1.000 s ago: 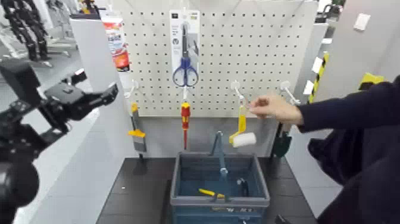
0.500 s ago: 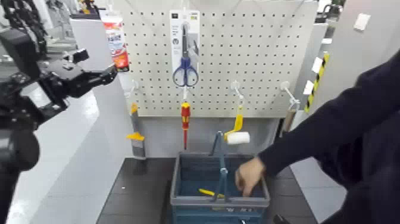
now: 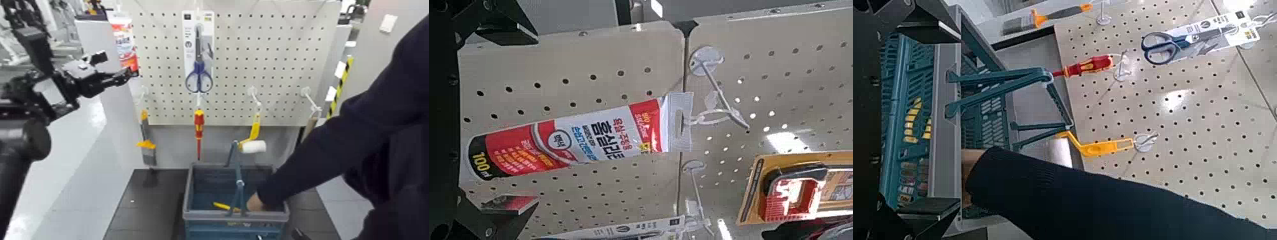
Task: Put the red glue tube into the crate.
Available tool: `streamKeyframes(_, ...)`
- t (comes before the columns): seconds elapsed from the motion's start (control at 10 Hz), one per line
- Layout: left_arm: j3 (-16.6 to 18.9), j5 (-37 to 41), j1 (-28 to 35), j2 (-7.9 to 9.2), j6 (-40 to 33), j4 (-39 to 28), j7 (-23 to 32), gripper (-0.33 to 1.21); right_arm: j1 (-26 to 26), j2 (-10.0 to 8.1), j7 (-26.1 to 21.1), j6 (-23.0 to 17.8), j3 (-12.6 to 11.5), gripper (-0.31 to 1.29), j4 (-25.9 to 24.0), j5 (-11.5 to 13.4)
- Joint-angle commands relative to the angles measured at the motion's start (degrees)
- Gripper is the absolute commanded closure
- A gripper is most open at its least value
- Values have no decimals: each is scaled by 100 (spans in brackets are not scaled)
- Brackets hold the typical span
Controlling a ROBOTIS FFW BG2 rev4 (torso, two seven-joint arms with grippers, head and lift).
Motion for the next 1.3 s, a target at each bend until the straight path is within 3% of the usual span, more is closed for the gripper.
streamKeyframes(0.1,-270,148,-432,48,-62,634,-261,19,-28,16,44,16,0,14,19,-2)
streamKeyframes(0.5,-551,244,-740,31,-149,986,-472,28,-54,24,105,34,9,14,36,-19)
streamKeyframes(0.6,-560,244,-748,22,-141,986,-472,52,-54,33,114,43,9,14,36,-19)
streamKeyframes(0.7,-578,253,-748,4,-62,960,-481,105,-54,33,114,43,0,14,36,-19)
streamKeyframes(0.8,-578,253,-740,-5,53,898,-428,111,-46,33,123,34,-9,14,27,-19)
streamKeyframes(1.3,-578,253,-757,4,123,810,-393,111,-54,24,123,52,0,14,19,-19)
